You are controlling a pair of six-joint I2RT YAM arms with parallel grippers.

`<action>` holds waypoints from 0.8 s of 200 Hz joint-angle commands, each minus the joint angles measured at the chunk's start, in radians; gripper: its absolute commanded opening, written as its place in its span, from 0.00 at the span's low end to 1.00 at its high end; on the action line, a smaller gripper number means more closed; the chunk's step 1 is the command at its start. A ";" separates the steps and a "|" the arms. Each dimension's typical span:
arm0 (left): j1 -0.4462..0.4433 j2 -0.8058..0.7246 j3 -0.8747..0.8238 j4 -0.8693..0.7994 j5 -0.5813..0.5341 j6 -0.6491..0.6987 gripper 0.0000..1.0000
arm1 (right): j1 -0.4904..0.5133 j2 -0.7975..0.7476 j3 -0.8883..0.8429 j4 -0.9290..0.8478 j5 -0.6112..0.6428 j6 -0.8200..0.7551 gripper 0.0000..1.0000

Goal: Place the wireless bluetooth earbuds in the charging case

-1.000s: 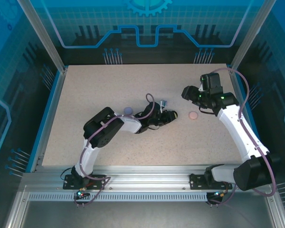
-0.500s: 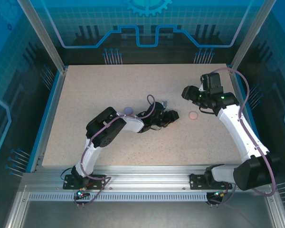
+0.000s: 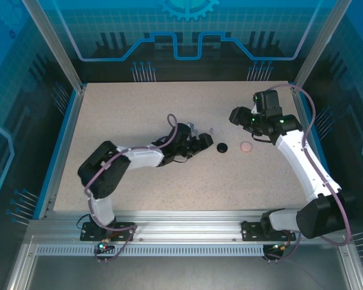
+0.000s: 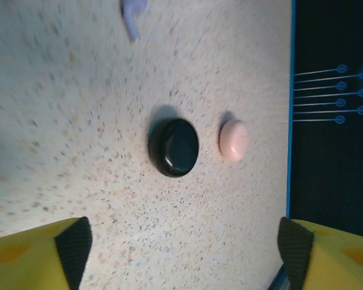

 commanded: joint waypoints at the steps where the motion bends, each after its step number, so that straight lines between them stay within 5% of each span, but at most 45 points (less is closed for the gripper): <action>1: 0.035 -0.137 -0.037 -0.084 -0.045 0.127 0.88 | 0.038 0.032 0.035 -0.004 0.020 0.009 0.69; 24: 0.082 -0.249 -0.068 -0.152 -0.079 0.218 0.98 | 0.086 0.069 0.049 -0.009 0.054 0.012 0.71; 105: 0.288 -0.467 -0.153 -0.244 -0.219 0.343 0.99 | 0.303 0.358 0.234 -0.054 0.119 0.030 0.80; 160: 0.489 -0.500 -0.168 -0.315 -0.204 0.253 0.99 | 0.424 0.656 0.525 -0.151 0.108 -0.020 0.87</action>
